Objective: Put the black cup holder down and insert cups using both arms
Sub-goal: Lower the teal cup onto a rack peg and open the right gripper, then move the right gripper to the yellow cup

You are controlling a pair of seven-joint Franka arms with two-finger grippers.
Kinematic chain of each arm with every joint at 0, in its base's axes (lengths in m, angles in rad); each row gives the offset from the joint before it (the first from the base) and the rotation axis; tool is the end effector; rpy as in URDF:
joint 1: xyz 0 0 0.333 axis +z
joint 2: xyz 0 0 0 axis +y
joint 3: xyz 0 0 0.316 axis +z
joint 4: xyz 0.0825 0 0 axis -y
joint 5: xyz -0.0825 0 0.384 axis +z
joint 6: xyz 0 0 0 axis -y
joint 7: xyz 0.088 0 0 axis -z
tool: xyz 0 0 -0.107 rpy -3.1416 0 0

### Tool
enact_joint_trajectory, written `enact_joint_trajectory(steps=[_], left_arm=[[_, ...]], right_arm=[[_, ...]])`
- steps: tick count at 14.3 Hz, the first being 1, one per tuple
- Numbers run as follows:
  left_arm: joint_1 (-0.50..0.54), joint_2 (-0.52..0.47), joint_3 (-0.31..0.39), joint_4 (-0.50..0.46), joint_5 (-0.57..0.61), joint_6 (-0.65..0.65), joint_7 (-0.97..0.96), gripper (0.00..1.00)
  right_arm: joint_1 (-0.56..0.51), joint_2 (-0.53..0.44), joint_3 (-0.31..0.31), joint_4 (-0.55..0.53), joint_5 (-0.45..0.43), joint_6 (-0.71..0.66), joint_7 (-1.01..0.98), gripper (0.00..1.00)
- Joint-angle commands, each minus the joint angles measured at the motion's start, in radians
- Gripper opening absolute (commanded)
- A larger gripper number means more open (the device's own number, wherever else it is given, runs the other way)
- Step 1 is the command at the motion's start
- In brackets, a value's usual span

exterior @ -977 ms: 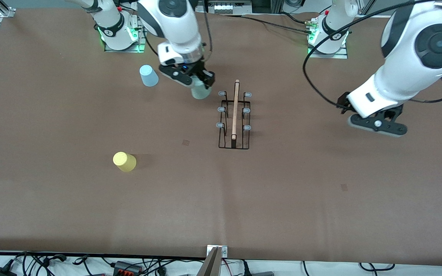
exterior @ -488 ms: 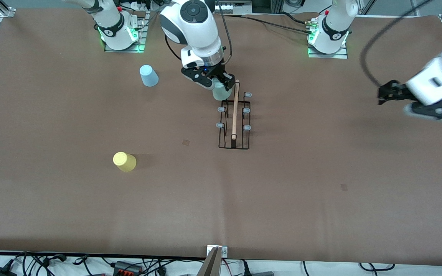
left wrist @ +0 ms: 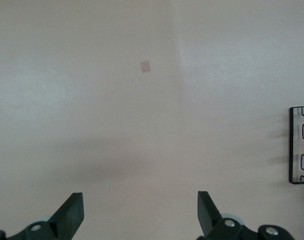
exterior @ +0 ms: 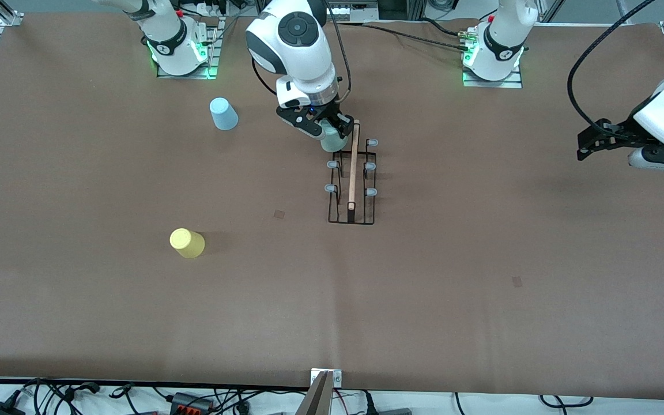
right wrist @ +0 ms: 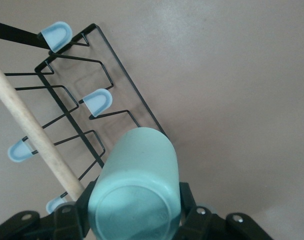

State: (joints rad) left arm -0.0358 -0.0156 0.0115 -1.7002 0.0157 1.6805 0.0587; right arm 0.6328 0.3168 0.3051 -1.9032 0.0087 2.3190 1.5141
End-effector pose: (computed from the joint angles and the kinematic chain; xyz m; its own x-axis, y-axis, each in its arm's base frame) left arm 0.5559 -0.0119 0.5813 0.9964 -0.0846 -0.0050 -0.0847 -0.9963 -0.0151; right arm 0.3815 0.5020 0.3520 0.8240 -0.5587 -0.0941 -0.5664 -0.8158 -0.1169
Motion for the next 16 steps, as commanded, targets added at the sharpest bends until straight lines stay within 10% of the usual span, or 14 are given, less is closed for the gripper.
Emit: enact_joint_trajectory(steps=[1, 16], left_arm=[[0.007, 0.017, 0.013, 0.039, -0.014, -0.065, -0.019, 1.00], [-0.007, 0.042, 0.012, 0.077, -0.003, -0.084, -0.022, 1.00]], right_arm=[[0.007, 0.007, 0.002, 0.013, -0.012, 0.005, 0.003, 1.00], [-0.556, -0.021, -0.110, 0.010, -0.108, -0.110, -1.230, 1.00]])
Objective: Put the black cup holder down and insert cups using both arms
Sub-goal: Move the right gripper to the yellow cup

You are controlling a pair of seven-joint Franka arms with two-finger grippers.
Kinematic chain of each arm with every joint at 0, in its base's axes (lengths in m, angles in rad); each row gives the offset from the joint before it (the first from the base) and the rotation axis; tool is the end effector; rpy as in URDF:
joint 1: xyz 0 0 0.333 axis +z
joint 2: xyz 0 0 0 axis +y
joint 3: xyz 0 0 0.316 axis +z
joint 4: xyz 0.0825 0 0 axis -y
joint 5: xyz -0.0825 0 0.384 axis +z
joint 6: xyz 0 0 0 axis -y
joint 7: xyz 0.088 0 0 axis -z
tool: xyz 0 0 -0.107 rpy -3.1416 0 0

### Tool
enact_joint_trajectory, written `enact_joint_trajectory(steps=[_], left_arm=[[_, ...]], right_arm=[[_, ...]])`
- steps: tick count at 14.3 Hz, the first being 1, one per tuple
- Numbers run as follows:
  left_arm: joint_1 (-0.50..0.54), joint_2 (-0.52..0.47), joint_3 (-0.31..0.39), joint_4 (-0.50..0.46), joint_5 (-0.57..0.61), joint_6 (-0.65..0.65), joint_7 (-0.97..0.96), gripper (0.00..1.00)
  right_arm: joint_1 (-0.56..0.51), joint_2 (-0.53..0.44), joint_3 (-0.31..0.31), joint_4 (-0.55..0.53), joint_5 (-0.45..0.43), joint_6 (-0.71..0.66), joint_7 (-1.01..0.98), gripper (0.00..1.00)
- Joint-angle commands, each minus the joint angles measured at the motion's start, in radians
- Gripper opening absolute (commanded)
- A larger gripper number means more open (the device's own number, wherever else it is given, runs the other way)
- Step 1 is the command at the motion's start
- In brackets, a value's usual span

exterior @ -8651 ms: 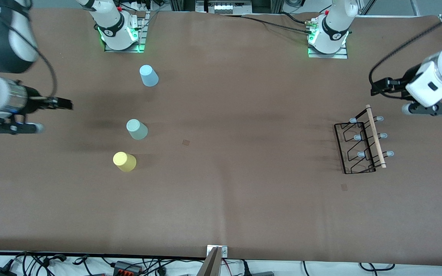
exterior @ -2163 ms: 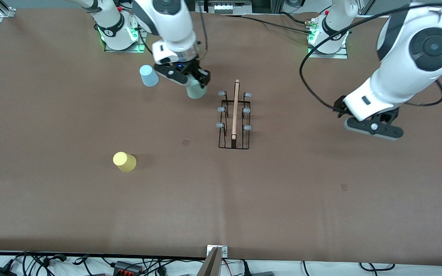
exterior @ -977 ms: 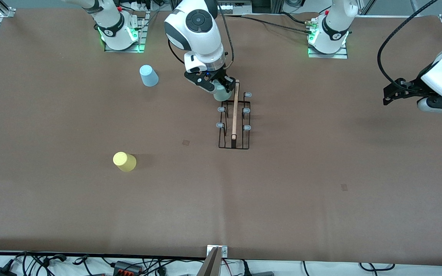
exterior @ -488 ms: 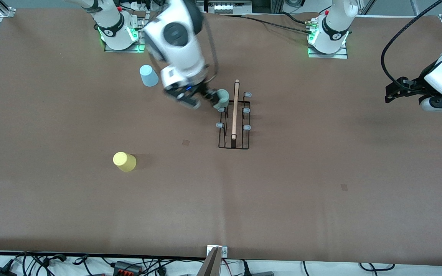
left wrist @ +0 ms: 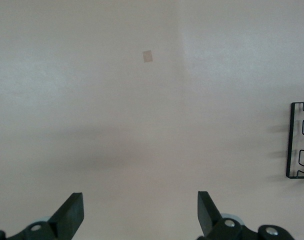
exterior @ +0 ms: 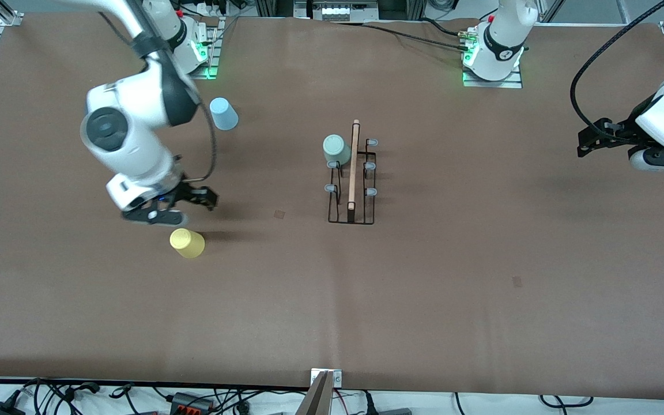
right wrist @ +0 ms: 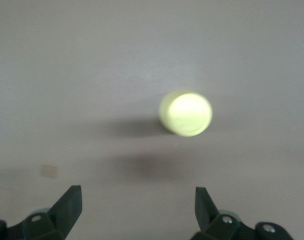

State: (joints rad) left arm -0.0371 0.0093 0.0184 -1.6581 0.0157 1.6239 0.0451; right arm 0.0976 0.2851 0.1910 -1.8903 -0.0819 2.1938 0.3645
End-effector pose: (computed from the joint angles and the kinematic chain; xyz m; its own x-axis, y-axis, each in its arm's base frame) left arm 0.5588 -0.0089 0.5826 0.9969 -0.0646 -0.0442 -0.0652 -0.9978 -0.0138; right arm 0.5976 0.1680 0.3602 0.9989 -0.0370 0.0277 -0.0371 -0.9993 0.0047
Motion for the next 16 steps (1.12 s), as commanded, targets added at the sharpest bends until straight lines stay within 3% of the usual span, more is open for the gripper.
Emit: enact_joint_trajectory(steps=[1, 4, 12, 16], left_arm=[[-0.006, 0.017, 0.005, 0.035, -0.003, -0.027, -0.008, 1.00], [-0.009, 0.015, 0.003, 0.035, -0.002, -0.027, -0.010, 1.00], [-0.009, 0.017, 0.003, 0.035, -0.007, -0.027, -0.008, 1.00], [-0.007, 0.015, 0.003, 0.035, -0.007, -0.032, 0.005, 1.00]], right_arm=[[-0.021, 0.032, -0.019, -0.003, -0.018, 0.058, -0.105, 1.00], [-0.016, 0.100, -0.070, -0.009, -0.021, 0.176, -0.169, 1.00], [-0.015, 0.177, -0.077, -0.102, -0.015, 0.424, -0.265, 1.00], [-0.015, 0.184, -0.090, -0.138, -0.016, 0.455, -0.268, 1.00]])
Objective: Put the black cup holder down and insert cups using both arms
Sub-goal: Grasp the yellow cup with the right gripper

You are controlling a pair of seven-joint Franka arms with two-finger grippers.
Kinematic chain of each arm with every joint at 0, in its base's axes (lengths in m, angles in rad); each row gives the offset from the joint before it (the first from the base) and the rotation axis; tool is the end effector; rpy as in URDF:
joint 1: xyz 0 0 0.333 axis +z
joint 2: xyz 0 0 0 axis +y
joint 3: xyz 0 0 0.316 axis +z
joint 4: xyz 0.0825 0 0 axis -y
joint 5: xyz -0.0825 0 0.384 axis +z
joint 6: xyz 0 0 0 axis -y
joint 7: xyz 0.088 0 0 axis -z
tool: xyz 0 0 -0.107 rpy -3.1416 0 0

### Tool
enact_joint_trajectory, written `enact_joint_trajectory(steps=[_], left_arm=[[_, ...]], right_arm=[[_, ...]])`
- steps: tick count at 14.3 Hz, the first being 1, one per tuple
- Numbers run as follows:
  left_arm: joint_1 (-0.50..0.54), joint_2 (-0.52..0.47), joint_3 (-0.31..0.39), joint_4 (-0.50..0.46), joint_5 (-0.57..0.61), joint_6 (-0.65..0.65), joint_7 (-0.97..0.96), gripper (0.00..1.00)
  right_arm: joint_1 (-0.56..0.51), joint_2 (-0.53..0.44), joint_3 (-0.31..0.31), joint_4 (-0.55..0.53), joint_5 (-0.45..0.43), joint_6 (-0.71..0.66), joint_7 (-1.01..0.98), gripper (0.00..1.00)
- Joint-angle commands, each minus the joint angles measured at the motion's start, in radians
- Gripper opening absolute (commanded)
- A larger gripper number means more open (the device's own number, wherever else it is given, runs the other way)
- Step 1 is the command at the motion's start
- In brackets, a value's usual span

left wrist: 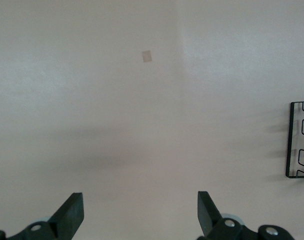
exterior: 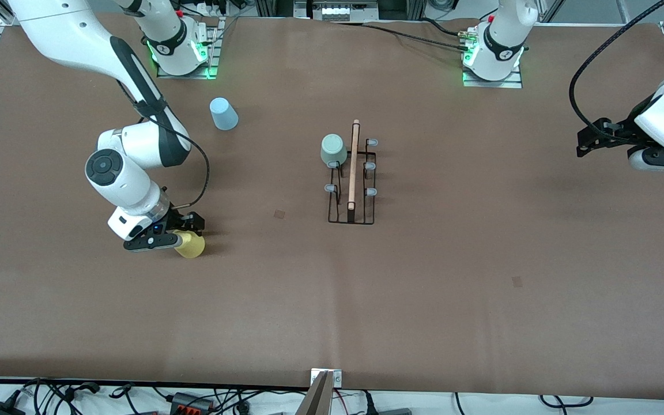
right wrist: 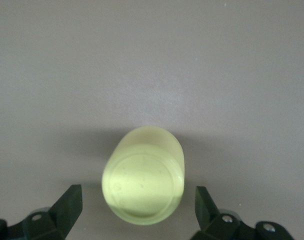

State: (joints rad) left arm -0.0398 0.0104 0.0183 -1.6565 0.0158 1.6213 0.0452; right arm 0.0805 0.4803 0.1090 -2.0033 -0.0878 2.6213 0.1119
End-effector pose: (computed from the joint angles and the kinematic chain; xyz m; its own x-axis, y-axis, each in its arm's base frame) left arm 0.5589 -0.0104 0.5825 0.9967 -0.0674 -0.0463 -0.0681 -0.9976 -0.0138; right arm 0.6103 0.1167 0.2295 0.9812 0.1323 0.1408 0.1353 -0.9907 -0.0121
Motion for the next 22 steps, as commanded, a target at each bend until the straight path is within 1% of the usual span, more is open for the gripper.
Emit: enact_joint_trajectory(steps=[1, 7, 10, 11, 13, 14, 15, 16, 18, 19, 20, 22], left_arm=[[-0.008, 0.016, 0.003, 0.034, -0.005, -0.029, 0.007, 1.00], [-0.018, 0.016, 0.003, 0.034, -0.005, -0.058, 0.009, 1.00], [-0.020, 0.016, 0.003, 0.034, -0.008, -0.057, 0.009, 1.00], [-0.020, 0.016, 0.003, 0.035, -0.008, -0.057, 0.009, 1.00], [-0.020, 0.016, 0.003, 0.034, -0.008, -0.057, 0.009, 1.00], [-0.020, 0.017, 0.003, 0.034, -0.008, -0.057, 0.009, 1.00], [-0.020, 0.016, 0.003, 0.035, -0.008, -0.057, 0.009, 1.00], [-0.020, 0.016, 0.003, 0.034, -0.010, -0.057, 0.009, 1.00], [-0.020, 0.017, 0.003, 0.034, -0.008, -0.057, 0.009, 1.00], [-0.020, 0.016, 0.003, 0.035, -0.008, -0.057, 0.009, 1.00], [-0.020, 0.017, 0.003, 0.035, -0.010, -0.057, 0.009, 1.00], [-0.020, 0.017, 0.003, 0.035, -0.010, -0.055, 0.009, 1.00]], right_arm=[[0.002, -0.009, -0.009, -0.031, -0.010, 0.049, -0.015, 1.00], [0.001, 0.023, -0.009, -0.028, -0.009, 0.126, -0.015, 1.00], [0.001, 0.029, -0.009, -0.023, -0.009, 0.128, -0.023, 1.00], [0.001, 0.029, -0.009, -0.022, -0.010, 0.128, -0.027, 0.91], [0.001, 0.027, -0.014, -0.018, -0.012, 0.128, -0.041, 0.53], [0.001, 0.027, -0.023, -0.018, -0.012, 0.128, -0.072, 0.39], [-0.001, 0.023, -0.029, -0.017, -0.012, 0.128, -0.101, 0.29], [-0.002, 0.018, -0.031, -0.012, -0.012, 0.126, -0.118, 0.21], [0.001, -0.011, -0.031, -0.009, -0.013, 0.103, -0.124, 0.20], [0.010, -0.043, -0.031, -0.009, -0.009, 0.061, -0.106, 0.20], [0.034, -0.087, -0.028, -0.006, 0.002, -0.014, -0.071, 0.20], [0.102, -0.172, -0.020, 0.015, 0.000, -0.169, 0.123, 0.20]])
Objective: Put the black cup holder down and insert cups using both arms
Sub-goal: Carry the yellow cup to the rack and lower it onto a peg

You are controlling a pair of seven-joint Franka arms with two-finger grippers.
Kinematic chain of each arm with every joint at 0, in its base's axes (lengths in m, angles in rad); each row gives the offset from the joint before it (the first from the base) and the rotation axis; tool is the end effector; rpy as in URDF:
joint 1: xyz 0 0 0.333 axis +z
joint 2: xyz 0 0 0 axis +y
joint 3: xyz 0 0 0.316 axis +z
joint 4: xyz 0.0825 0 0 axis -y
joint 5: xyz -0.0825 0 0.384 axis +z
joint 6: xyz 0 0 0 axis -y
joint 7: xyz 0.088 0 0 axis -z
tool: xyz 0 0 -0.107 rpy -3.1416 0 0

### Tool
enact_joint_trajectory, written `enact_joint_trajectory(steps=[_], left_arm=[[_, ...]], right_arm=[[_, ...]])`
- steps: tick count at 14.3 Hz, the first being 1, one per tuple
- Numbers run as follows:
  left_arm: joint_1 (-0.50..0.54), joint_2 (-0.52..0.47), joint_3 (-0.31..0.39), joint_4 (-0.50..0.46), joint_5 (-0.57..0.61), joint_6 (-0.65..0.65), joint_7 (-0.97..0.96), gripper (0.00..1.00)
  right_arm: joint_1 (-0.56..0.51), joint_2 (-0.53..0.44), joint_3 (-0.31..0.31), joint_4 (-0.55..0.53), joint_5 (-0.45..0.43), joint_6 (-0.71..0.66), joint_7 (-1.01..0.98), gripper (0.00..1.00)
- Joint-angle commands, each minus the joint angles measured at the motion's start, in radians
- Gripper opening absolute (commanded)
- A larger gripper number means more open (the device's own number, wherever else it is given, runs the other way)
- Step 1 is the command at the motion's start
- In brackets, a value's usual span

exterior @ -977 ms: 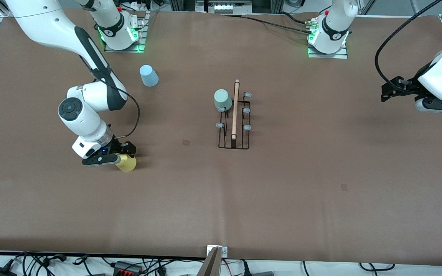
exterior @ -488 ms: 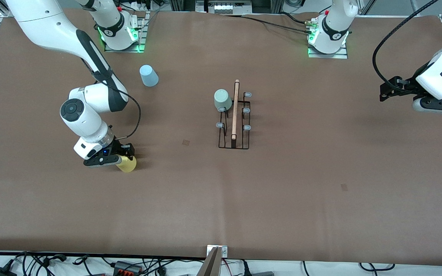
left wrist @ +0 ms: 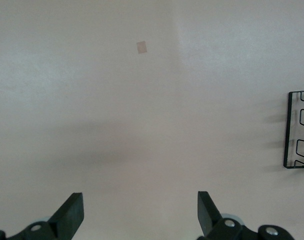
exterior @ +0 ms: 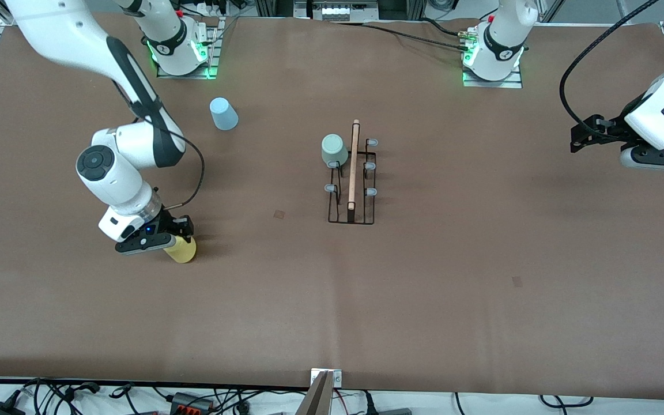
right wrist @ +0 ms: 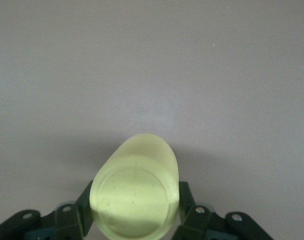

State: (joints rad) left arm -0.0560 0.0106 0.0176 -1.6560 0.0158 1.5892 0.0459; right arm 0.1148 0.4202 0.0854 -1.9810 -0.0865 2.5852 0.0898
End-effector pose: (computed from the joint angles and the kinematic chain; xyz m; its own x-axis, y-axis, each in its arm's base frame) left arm 0.5551 -0.0197 0.5800 0.9934 -0.0844 -0.0780 -0.0856 -0.9963 -0.0123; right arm 0.6179 0.1244 0.2718 0.9685 0.1659 0.1860 0.1675 -0.9858 0.0070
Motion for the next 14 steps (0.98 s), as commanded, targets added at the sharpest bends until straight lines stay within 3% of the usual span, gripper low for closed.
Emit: enact_joint_trajectory(steps=[1, 5, 8, 10, 14], left_arm=[[-0.005, 0.017, 0.004, 0.033, -0.010, -0.023, 0.008, 1.00], [-0.005, 0.015, 0.004, 0.033, -0.008, -0.023, 0.006, 1.00], [-0.005, 0.017, 0.004, 0.035, -0.008, -0.023, 0.005, 1.00], [-0.005, 0.017, 0.004, 0.035, -0.008, -0.023, 0.005, 1.00], [-0.005, 0.017, 0.004, 0.035, -0.008, -0.023, 0.005, 1.00]], right_arm=[[0.121, -0.145, 0.004, 0.011, -0.001, -0.202, 0.253, 0.19], [0.298, -0.155, 0.046, 0.123, -0.002, -0.312, 0.698, 0.18], [0.359, -0.069, 0.128, 0.221, -0.025, -0.303, 0.968, 0.18], [0.408, -0.011, 0.132, 0.290, -0.082, -0.309, 1.089, 0.18], [0.462, 0.035, 0.134, 0.332, -0.094, -0.309, 1.191, 0.18]])
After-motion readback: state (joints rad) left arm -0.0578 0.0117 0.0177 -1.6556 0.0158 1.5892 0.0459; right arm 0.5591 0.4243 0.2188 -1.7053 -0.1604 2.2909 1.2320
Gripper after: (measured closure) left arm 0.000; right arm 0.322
